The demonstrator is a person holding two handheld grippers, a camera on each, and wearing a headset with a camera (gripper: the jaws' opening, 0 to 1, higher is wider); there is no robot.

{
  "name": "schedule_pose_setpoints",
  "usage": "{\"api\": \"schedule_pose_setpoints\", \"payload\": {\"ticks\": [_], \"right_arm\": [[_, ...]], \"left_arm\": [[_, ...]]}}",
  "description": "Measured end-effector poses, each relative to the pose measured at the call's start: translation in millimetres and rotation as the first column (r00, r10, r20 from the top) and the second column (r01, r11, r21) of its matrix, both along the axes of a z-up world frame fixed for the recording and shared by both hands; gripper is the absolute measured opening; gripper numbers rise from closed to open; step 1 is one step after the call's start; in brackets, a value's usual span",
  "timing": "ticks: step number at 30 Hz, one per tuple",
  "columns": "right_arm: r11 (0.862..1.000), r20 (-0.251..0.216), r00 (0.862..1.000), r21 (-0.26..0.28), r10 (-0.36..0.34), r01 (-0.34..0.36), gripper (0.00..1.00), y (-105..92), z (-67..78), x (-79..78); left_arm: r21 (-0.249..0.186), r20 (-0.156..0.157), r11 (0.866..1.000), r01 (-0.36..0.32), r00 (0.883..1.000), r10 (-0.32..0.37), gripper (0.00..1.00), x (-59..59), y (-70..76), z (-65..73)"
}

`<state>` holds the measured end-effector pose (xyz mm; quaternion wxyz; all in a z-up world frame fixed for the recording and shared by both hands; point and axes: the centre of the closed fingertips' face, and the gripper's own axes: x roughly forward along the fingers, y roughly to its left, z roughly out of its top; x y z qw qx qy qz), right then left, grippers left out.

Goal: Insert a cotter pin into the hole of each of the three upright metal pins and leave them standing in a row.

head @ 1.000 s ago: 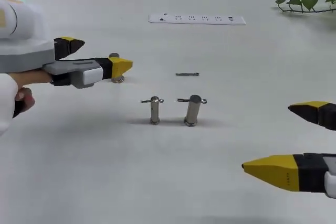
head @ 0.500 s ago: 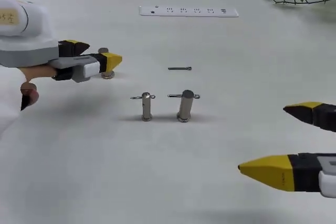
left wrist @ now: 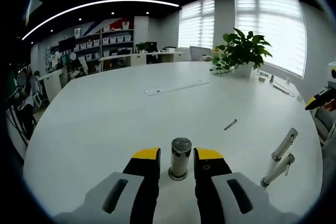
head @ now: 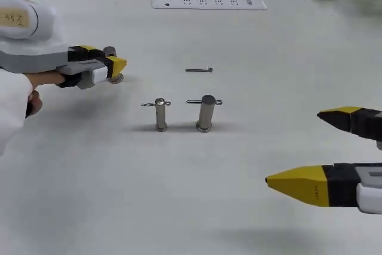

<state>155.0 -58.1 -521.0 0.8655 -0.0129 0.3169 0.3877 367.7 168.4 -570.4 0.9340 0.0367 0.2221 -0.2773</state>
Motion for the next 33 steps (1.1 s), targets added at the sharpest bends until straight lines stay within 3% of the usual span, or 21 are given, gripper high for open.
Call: {"api": "schedule_pose_setpoints", "payload": {"ticks": [6, 7, 11, 17, 26, 28, 33], "right_arm": [[1.0, -0.004, 1.0, -0.001, 0.001, -0.001, 0.95, 0.6, -1.1, -1.5], [1.0, -0.005, 1.0, 0.0, 0.002, -0.002, 0.94, 0.7, -1.4, -2.1], [1.0, -0.007, 1.0, 0.004, 0.004, -0.004, 0.94, 1.5, -1.2, -3.1], [1.0, -0.002, 1.0, 0.009, 0.008, -0.008, 0.94, 3.0, 0.1, -3.4], [1.0, 0.023, 1.0, 0.016, 0.008, -0.009, 0.94, 1.9, 7.3, -1.8], [1.0, 0.028, 1.0, 0.019, 0.009, -0.01, 0.94, 2.1, 8.7, -2.3], [1.0, 0.032, 0.999, 0.022, 0.011, -0.012, 0.94, 2.5, 9.7, -4.7]], "left_arm": [[0.032, 0.031, 0.999, 0.029, 0.999, -0.03, 0.11, -0.9, -4.2, 3.7], [0.007, 0.01, 0.999, 0.042, 0.999, -0.043, 0.1, -5.4, -3.5, 4.6], [0.03, 0.018, 0.998, 0.054, 0.998, -0.055, 0.1, -9.0, -4.3, 6.1], [0.031, 0.004, 0.999, 0.043, 0.999, -0.043, 0.09, -18.1, -1.1, 11.9], [-0.007, 0.088, 0.988, 0.153, 0.984, -0.152, 0.09, -56.6, -17.1, 63.8], [-0.054, 0.098, 0.981, 0.189, 0.978, -0.183, 0.09, -57.1, -20.9, 71.6], [-0.06, 0.144, 0.956, 0.286, 0.951, -0.275, 0.09, -87.4, -34.0, 96.3]]}}
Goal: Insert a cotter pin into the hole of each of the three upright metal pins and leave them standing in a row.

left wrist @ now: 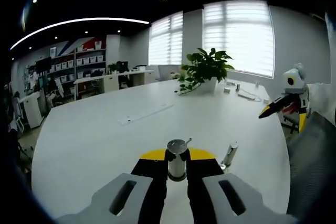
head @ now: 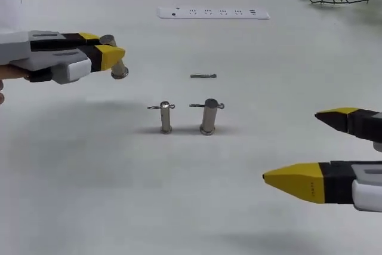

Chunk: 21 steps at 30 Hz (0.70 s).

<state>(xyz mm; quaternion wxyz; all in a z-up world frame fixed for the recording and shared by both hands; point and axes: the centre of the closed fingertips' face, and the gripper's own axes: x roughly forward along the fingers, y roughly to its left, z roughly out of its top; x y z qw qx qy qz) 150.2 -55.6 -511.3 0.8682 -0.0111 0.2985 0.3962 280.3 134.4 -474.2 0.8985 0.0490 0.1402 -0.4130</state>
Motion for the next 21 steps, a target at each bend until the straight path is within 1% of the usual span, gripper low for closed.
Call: {"api": "schedule_pose_setpoints", "payload": {"ticks": [1, 2, 3, 4, 5, 6, 7, 9, 11, 12, 13, 15, 16, 20, 21], "right_arm": [[1.0, 0.001, 1.0, 0.0, 0.002, -0.002, 0.94, -0.1, 0.1, -0.6], [1.0, 0.002, 1.0, -0.001, 0.001, -0.001, 0.94, -0.3, 0.4, -1.1], [1.0, 0.006, 1.0, 0.0, 0.0, 0.0, 0.94, -0.8, 1.3, -1.6], [1.0, 0.007, 1.0, 0.001, -0.001, 0.001, 0.94, -1.1, 2.0, -2.1], [1.0, 0.009, 1.0, 0.003, -0.002, 0.002, 0.94, -1.4, 2.7, -2.6], [1.0, 0.012, 1.0, 0.005, -0.002, 0.002, 0.94, -1.7, 3.5, -3.1], [1.0, 0.014, 1.0, 0.006, -0.002, 0.002, 0.94, -2.0, 3.9, -3.6], [1.0, 0.015, 1.0, 0.004, -0.001, 0.001, 0.93, -2.5, 3.6, -4.6], [1.0, 0.017, 1.0, 0.003, 0.0, 0.0, 0.93, -2.7, 3.7, -5.4], [1.0, 0.019, 1.0, 0.005, 0.0, 0.0, 0.93, -2.7, 4.0, -5.4], [1.0, 0.018, 1.0, 0.009, -0.007, 0.006, 0.93, -3.0, 4.2, -5.0], [1.0, 0.019, 1.0, 0.012, -0.011, 0.011, 0.94, -3.2, 4.1, -4.7], [1.0, 0.018, 1.0, 0.012, -0.012, 0.012, 0.94, -3.2, 3.9, -4.9], [1.0, 0.019, 1.0, 0.011, -0.005, 0.004, 0.94, -2.2, 3.5, -6.5], [1.0, 0.02, 1.0, 0.012, -0.004, 0.004, 0.93, -2.0, 3.4, -6.7]], "left_arm": [[0.002, 0.009, 1.0, 0.023, 1.0, -0.023, 0.09, -5.0, -2.4, 2.7], [0.001, 0.009, 0.999, 0.038, 0.999, -0.038, 0.09, -8.7, -3.6, 4.2], [0.006, 0.009, 0.998, 0.058, 0.998, -0.059, 0.09, -14.8, -6.0, 5.5], [0.009, 0.008, 0.997, 0.073, 0.997, -0.073, 0.09, -17.8, -6.9, 5.9], [0.003, 0.001, 0.997, 0.077, 0.997, -0.077, 0.09, -17.9, -6.2, 5.8], [0.003, 0.0, 0.996, 0.09, 0.996, -0.09, 0.09, -21.6, -8.1, 6.6], [0.009, 0.005, 0.993, 0.114, 0.993, -0.114, 0.09, -36.0, -11.8, 10.9], [0.017, 0.003, 0.991, 0.134, 0.991, -0.134, 0.09, -35.8, -17.4, 7.3], [0.023, 0.002, 0.99, 0.142, 0.99, -0.142, 0.09, -42.9, -22.9, 6.1], [0.026, 0.001, 0.988, 0.153, 0.988, -0.153, 0.09, -50.2, -28.9, 4.2], [0.024, -0.008, 0.987, 0.161, 0.987, -0.161, 0.09, -56.5, -34.3, 1.4], [0.012, -0.018, 0.984, 0.177, 0.984, -0.177, 0.09, -63.9, -41.2, -3.3], [-0.001, -0.036, 0.982, 0.187, 0.982, -0.187, 0.09, -72.3, -50.0, -6.1], [-0.001, -0.064, 0.977, 0.215, 0.975, -0.215, 0.09, -87.0, -64.4, -19.2], [-0.005, -0.076, 0.975, 0.223, 0.972, -0.223, 0.09, -90.3, -67.5, -23.7]]}}
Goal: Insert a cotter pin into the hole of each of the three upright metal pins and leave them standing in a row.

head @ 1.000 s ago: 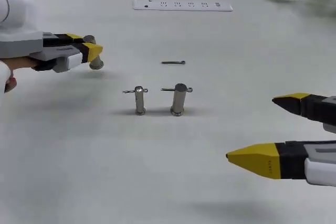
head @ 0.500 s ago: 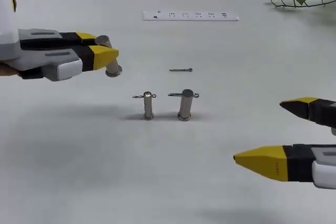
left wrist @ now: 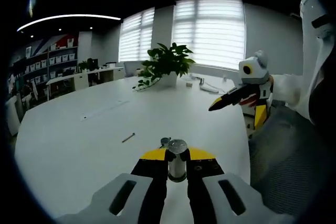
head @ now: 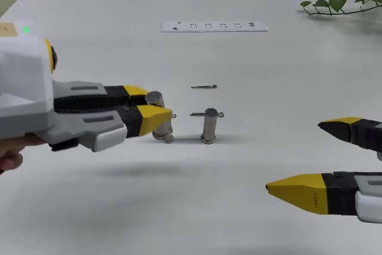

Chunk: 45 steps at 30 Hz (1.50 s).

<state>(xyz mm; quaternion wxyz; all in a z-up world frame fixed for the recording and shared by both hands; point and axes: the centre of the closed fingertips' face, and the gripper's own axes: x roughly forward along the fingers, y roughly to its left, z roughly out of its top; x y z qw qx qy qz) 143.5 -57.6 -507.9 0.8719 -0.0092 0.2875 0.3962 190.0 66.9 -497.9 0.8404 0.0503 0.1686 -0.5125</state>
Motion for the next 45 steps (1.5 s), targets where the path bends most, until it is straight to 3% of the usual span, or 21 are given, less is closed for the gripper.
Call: {"api": "schedule_pose_setpoints", "payload": {"ticks": [3, 8, 16, 30, 45], "right_arm": [[1.0, -0.002, 1.0, 0.0, 0.003, -0.003, 0.93, 0.2, -0.9, -0.7], [1.0, -0.012, 1.0, 0.002, 0.008, -0.007, 0.93, 0.6, -3.0, -2.6], [1.0, -0.015, 1.0, -0.004, 0.009, -0.009, 0.93, 0.8, -6.4, -3.7], [1.0, -0.027, 0.999, -0.005, 0.02, -0.02, 0.93, 3.1, -9.1, -5.2], [1.0, -0.035, 0.999, -0.005, 0.027, -0.027, 0.93, 5.5, -10.1, -5.3]], "left_arm": [[0.005, -0.03, 1.0, 0.01, 1.0, -0.01, 0.09, -9.4, -9.3, -7.7], [0.038, -0.042, 0.999, 0.025, 0.999, -0.023, 0.09, -12.9, -12.2, -21.8], [0.116, -0.032, 0.993, 0.027, 0.999, -0.024, 0.09, -10.3, -14.7, -46.4], [0.118, -0.041, 0.992, 0.038, 0.999, -0.033, 0.09, -14.6, -21.6, -57.5], [0.139, -0.014, 0.989, 0.041, 0.999, -0.04, 0.1, -14.1, -19.3, -65.1]]}}
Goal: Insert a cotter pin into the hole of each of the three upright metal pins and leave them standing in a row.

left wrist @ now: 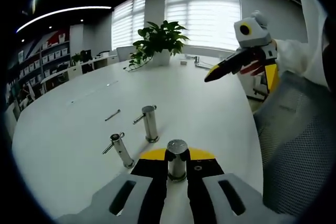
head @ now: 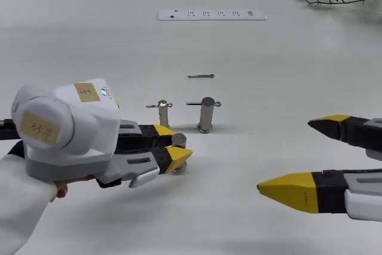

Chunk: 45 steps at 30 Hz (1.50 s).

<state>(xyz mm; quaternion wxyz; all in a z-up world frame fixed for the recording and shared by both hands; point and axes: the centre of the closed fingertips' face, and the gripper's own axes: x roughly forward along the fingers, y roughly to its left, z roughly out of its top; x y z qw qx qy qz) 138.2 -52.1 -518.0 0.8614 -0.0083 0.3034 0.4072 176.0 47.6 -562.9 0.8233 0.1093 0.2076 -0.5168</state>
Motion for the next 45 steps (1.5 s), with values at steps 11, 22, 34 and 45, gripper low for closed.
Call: {"api": "schedule_pose_setpoints", "payload": {"ticks": [11, 22, 34, 45], "right_arm": [[1.0, 0.0, 1.0, -0.002, 0.001, -0.001, 0.92, -0.7, 0.2, -1.3], [1.0, -0.01, 1.0, -0.007, 0.011, -0.011, 0.92, 0.9, -2.3, -2.6], [1.0, 0.014, 1.0, -0.024, 0.006, -0.006, 0.91, -2.1, 2.8, 2.6], [0.999, 0.017, 1.0, -0.044, -0.004, 0.004, 0.88, -12.9, 2.3, 7.9]], "left_arm": [[-0.001, 0.0, 1.0, -0.001, 1.0, 0.001, 0.1, -0.4, -1.7, -4.2], [-0.038, -0.043, 0.999, -0.015, 0.999, 0.014, 0.11, -2.0, -1.3, -4.6], [-0.032, -0.053, 0.999, -0.008, 0.999, 0.006, 0.22, -4.0, 4.6, -4.6], [-0.055, -0.1, 0.998, -0.035, 0.995, 0.029, 0.58, -22.1, 17.5, 14.7]]}}
